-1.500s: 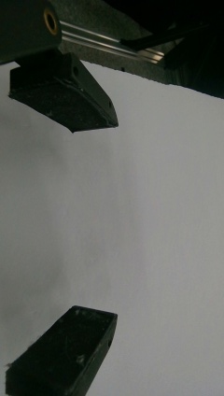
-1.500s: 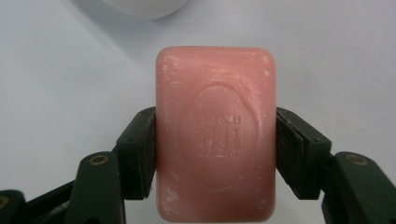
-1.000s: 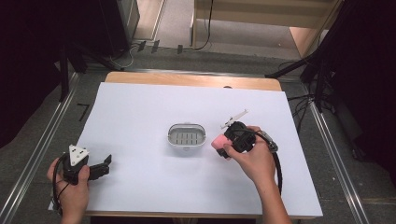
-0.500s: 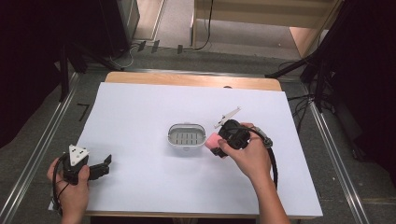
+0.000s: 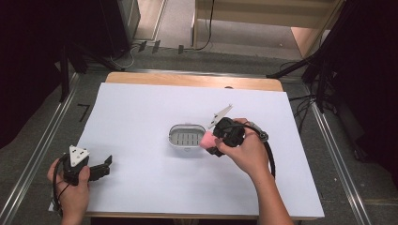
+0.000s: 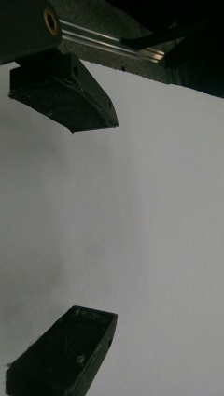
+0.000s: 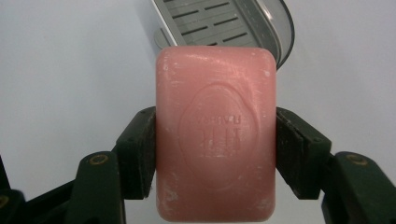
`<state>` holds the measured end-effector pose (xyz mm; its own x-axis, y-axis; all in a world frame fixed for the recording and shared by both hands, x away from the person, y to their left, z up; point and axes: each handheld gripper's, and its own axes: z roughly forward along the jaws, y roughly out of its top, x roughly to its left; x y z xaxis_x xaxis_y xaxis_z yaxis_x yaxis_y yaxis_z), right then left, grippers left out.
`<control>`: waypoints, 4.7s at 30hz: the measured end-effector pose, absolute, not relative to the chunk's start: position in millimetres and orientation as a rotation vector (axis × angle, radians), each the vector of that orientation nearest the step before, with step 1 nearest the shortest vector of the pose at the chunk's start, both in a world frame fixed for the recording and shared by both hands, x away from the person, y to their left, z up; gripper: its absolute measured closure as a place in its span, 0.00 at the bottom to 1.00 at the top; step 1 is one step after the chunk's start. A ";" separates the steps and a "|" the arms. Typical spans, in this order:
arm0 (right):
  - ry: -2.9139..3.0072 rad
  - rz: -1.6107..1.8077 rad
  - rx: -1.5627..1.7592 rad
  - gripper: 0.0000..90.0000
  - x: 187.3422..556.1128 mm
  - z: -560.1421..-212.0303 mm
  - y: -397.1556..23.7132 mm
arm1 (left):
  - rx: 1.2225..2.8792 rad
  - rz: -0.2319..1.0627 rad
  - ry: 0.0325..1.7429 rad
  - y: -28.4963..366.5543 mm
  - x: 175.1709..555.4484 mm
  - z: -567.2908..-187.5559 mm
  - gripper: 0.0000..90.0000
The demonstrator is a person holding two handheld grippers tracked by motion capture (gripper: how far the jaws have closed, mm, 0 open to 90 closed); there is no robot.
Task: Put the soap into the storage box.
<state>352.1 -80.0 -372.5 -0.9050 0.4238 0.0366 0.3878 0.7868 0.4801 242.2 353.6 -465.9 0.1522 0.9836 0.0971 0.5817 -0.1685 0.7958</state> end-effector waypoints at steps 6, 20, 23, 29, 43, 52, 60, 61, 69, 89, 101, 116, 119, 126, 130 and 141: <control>2.918 0.756 0.596 0.43 356.1 -368.3 -71.1 | 1.827 0.850 1.493 354.1 242.3 -465.9 0.08; 2.938 0.764 0.476 0.43 364.0 -358.2 -52.2 | 1.825 0.848 1.493 354.2 242.3 -465.9 0.08; 2.948 0.748 0.445 0.43 365.8 -357.8 -47.3 | 1.826 0.848 1.493 354.2 242.3 -465.9 0.08; 2.962 0.739 0.403 0.43 370.6 -358.2 -38.5 | 1.826 0.848 1.493 354.1 242.3 -465.9 0.08; 2.983 0.735 0.334 0.43 381.4 -363.7 -22.9 | 1.827 0.848 1.492 354.1 242.4 -465.9 0.08; 2.991 0.720 0.309 0.43 388.3 -367.8 -15.5 | 1.829 0.849 1.491 354.0 242.4 -465.9 0.08; 2.991 0.694 0.262 0.43 393.7 -374.0 -8.2 | 1.830 0.846 1.493 354.1 242.5 -465.8 0.08; 2.990 0.692 0.269 0.43 394.0 -374.3 -7.8 | 1.829 0.846 1.493 354.1 242.5 -465.8 0.08; 3.002 0.693 0.218 0.43 398.7 -378.5 -3.6 | 1.827 0.844 1.493 354.3 242.6 -466.0 0.08; 3.001 0.640 0.132 0.43 409.6 -393.2 3.8 | 1.830 0.838 1.494 354.7 242.7 -465.7 0.08; 2.981 0.755 0.200 0.42 408.5 -380.5 -10.1 | 1.829 0.838 1.495 355.1 242.8 -465.8 0.08; 2.854 0.861 0.547 0.15 400.3 -384.5 -61.0 | 1.828 0.841 1.494 354.5 242.7 -465.9 0.08; 2.820 0.866 0.587 0.14 397.5 -388.6 -70.6 | 1.830 0.843 1.493 354.3 242.8 -466.0 0.08; 2.749 0.901 0.713 0.05 393.0 -397.8 -95.6 | 1.833 0.848 1.495 353.8 242.7 -465.9 0.08; 2.710 0.910 0.790 0.04 388.0 -401.8 -108.6 | 1.834 0.850 1.495 353.6 242.7 -465.9 0.08; 2.675 0.931 0.896 0.00 374.6 -414.1 -138.0 | 1.842 0.852 1.488 353.2 242.4 -465.9 0.08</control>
<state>374.6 -138.0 -414.1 -0.8048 0.5925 0.0344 0.4857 0.6242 0.6120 242.4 353.2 -465.9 0.1592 0.9819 0.1031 0.5859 -0.1780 0.7906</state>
